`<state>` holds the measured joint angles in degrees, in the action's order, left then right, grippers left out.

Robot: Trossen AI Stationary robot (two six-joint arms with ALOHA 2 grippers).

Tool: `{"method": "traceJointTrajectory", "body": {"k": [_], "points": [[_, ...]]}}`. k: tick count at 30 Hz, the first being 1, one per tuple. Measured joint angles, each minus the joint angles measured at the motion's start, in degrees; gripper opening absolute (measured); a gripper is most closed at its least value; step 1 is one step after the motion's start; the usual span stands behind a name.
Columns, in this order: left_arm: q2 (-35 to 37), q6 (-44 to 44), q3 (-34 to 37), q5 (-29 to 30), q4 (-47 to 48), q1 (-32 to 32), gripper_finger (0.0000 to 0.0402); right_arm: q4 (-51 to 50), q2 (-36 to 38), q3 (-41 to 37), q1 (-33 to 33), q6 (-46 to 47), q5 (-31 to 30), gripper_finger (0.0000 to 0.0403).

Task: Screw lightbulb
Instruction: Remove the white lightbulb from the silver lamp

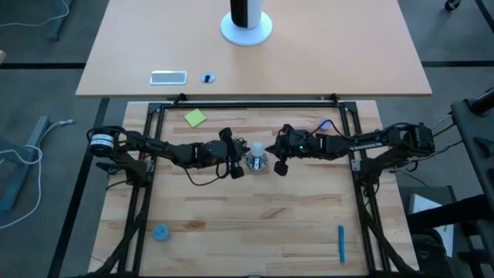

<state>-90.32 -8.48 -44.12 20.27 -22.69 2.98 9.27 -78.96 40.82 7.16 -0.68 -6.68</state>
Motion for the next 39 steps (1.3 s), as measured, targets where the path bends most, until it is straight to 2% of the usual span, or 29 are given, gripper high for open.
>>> {"method": "traceJointTrajectory", "body": {"k": [4, 9, 24, 27, 31, 35, 39], "points": [[0.0, 0.0, 0.0, -0.3, -0.2, 0.0, 0.0000, 0.5, -0.6, 0.0, 0.1, 0.0, -0.8, 0.0000], [0.0, 0.0, 0.0, -3.8, -0.3, -0.2, 0.0000, 0.8, -1.4, 0.0, 0.4, 0.1, -1.5, 0.0000], [1.8, 1.7, 0.0, -3.7, 2.0, -0.8, 0.0000, -1.1, -2.8, 0.0, 0.3, -0.5, -4.8, 0.0000], [3.0, 2.1, 0.0, -0.4, 3.8, -0.8, 0.0000, -3.3, -1.8, 0.0, 0.3, -0.1, -4.0, 0.0000], [3.3, 1.2, 0.0, 4.6, 4.6, -0.4, 0.0000, -3.8, -0.9, 0.0, 0.3, -0.3, 1.7, 0.0000], [1.8, 0.1, -0.1, 4.3, 3.8, 1.5, 0.0000, 0.0, -0.9, 0.0, 0.3, -1.2, 2.4, 0.0000], [0.6, 0.0, 0.0, 0.7, 0.7, 1.9, 0.0000, 1.8, -1.6, 0.0, 0.4, -1.1, 2.3, 0.0000]]}}
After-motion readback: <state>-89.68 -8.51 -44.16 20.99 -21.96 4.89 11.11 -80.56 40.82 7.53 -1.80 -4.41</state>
